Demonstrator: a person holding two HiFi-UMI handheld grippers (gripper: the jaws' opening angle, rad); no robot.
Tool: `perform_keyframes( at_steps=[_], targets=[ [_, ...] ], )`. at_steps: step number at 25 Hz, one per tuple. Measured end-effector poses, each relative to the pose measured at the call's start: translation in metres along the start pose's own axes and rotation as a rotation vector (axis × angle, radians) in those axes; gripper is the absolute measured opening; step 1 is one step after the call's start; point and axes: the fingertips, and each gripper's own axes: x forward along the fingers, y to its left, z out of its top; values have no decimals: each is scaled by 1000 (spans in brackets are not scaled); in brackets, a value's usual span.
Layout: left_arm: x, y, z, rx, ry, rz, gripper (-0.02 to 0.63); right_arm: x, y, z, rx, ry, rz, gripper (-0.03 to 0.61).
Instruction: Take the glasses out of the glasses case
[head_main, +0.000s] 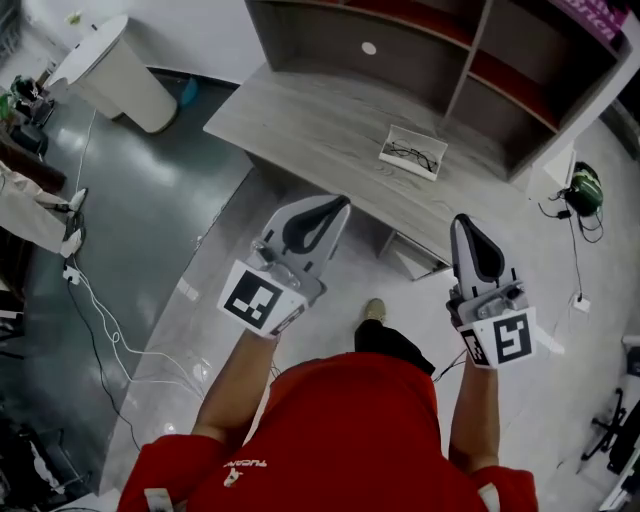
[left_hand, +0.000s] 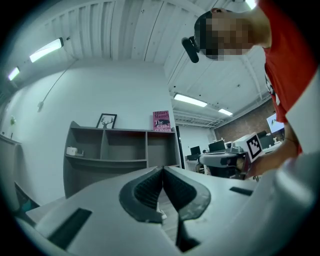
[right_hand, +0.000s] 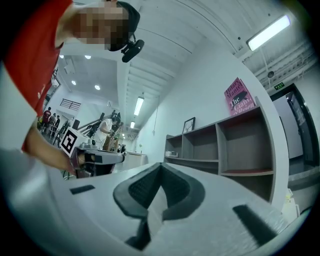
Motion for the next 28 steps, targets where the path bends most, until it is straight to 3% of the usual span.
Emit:
perform_keyframes(
  at_steps=[9, 17, 24, 28],
  targets=[
    [104, 20, -58, 18, 151, -41, 11, 40, -87, -40, 42, 45, 32, 5],
    [157, 32, -84, 45, 220, -109, 11, 58, -120, -64, 66, 90, 13, 3],
    [203, 41, -127, 118, 253, -240, 11, 79, -142, -84, 68, 142, -51, 3],
    [222, 45, -160, 135, 333, -347, 12, 93, -154, -94, 65, 172, -99, 3]
  ],
)
